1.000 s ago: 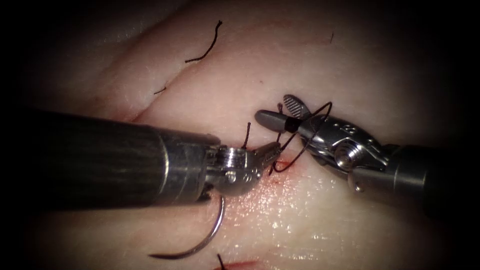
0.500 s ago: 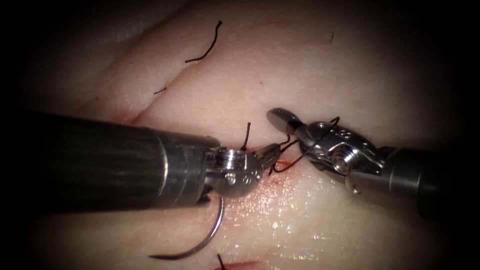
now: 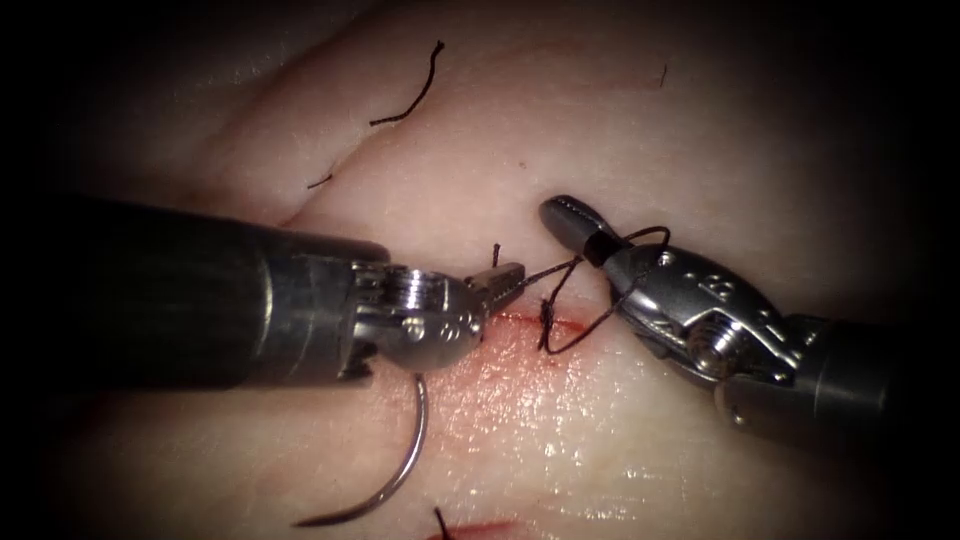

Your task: Wound Closure

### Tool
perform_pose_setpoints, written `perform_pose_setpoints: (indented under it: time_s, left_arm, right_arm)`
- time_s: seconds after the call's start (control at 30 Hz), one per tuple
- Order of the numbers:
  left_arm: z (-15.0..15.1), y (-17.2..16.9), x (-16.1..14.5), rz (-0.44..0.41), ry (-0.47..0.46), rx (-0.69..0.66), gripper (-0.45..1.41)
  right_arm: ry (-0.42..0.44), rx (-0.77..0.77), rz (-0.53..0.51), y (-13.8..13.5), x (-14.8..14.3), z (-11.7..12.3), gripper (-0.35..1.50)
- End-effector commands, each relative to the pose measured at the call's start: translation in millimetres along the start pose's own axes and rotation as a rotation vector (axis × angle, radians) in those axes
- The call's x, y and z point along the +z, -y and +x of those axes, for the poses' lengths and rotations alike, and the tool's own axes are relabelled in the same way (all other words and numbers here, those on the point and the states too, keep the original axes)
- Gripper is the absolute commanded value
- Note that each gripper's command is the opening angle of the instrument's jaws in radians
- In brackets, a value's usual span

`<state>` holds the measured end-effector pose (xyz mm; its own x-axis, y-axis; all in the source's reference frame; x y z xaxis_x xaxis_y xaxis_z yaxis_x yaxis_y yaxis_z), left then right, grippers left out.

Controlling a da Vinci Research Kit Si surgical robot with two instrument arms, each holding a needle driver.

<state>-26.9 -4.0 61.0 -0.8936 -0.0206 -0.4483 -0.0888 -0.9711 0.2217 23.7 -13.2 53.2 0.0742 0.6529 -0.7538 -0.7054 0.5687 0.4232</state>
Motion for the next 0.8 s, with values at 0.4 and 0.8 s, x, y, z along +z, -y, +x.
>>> perform_pose_setpoints:
  time_s: [0.4,0.8]
  left_arm:
    - [-3.4,5.2,-3.5,-0.001,0.019,-0.039,-0.45]
    - [-5.7,11.7,-8.2,0.046,0.016,-0.085,-0.45]
  right_arm:
    - [-0.19,-0.091,0.134,2.5,-2.1,-3.8,-0.35]
    - [-0.217,-0.144,0.197,3.0,-2.7,-5.0,-0.35]
